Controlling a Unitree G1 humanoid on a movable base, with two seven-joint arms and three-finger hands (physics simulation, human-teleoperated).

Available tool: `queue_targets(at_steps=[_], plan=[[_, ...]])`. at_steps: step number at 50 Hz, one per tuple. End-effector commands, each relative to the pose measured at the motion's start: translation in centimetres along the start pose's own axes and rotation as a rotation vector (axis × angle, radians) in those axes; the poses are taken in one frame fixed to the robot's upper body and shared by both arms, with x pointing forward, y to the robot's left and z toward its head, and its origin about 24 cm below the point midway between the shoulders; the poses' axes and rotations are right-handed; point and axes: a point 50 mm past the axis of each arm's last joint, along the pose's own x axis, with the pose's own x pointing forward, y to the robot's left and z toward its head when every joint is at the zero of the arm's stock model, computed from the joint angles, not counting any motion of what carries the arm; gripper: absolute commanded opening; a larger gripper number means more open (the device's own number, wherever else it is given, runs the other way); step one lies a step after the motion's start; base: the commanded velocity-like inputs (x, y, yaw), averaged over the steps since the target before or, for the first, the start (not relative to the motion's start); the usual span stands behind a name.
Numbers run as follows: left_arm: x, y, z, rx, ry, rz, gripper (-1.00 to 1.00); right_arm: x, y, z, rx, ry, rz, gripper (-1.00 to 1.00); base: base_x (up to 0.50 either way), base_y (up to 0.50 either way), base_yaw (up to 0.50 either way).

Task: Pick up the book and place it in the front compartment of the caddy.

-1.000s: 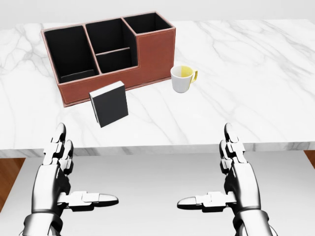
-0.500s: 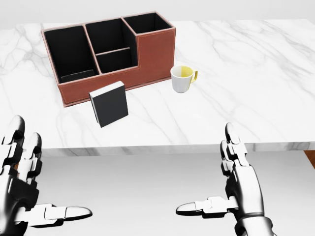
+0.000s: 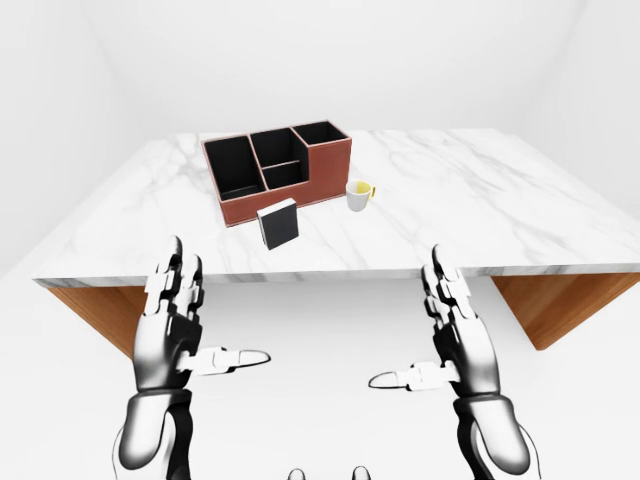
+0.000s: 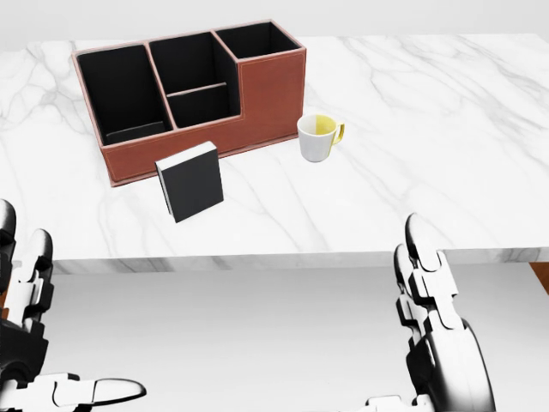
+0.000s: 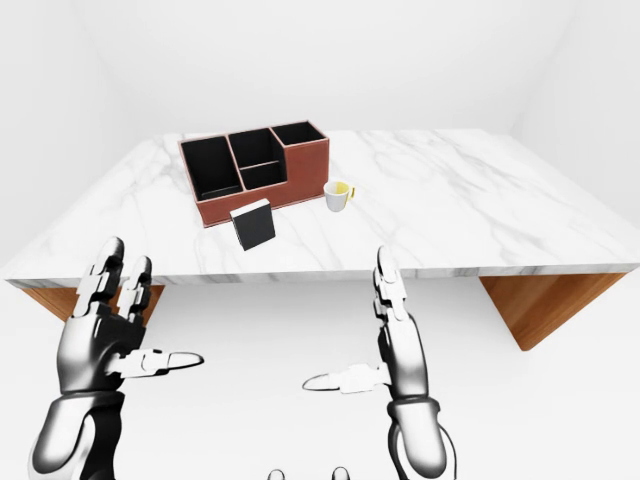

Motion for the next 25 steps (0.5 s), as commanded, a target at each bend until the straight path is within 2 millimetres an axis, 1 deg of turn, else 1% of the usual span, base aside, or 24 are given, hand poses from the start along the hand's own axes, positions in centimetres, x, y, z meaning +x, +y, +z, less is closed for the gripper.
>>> queue_targets(at_steps=[1,9,12,13,15,18,25], plan=[[0.15,0.09,-0.46,-0.009,0.014,0.014,1.00,-1.37,0.29,1.26,-0.017,-0.037,-0.002,1.00,0.00,0.00,0.00],[0.21,0.13,-0.53,-0.009,0.016,0.016,1.00,-1.04,0.10,0.96,-0.003,-0.032,-0.008,1.00,0.00,0.00,0.00],[0.19,0.16,-0.44,-0.009,0.013,0.017,1.00,-1.10,-0.15,1.45,-0.008,-0.060,-0.016,1.00,0.00,0.00,0.00],[0.19,0.18,-0.45,-0.010,0.013,0.017,1.00,-1.16,-0.10,1.20,-0.010,-0.044,-0.009,1.00,0.00,0.00,0.00],[0.18,0.18,-0.48,-0.010,0.014,0.017,1.00,-1.13,0.13,0.83,-0.032,-0.028,0.006,1.00,0.00,0.00,0.50],[0.13,0.13,-0.54,-0.010,0.018,0.015,1.00,-1.13,0.42,0.86,-0.025,-0.030,0.012,1.00,0.00,0.00,0.50],[0.12,0.13,-0.48,-0.009,0.015,0.015,1.00,-1.05,0.30,0.85,-0.026,-0.030,0.006,1.00,0.00,0.00,0.50]])
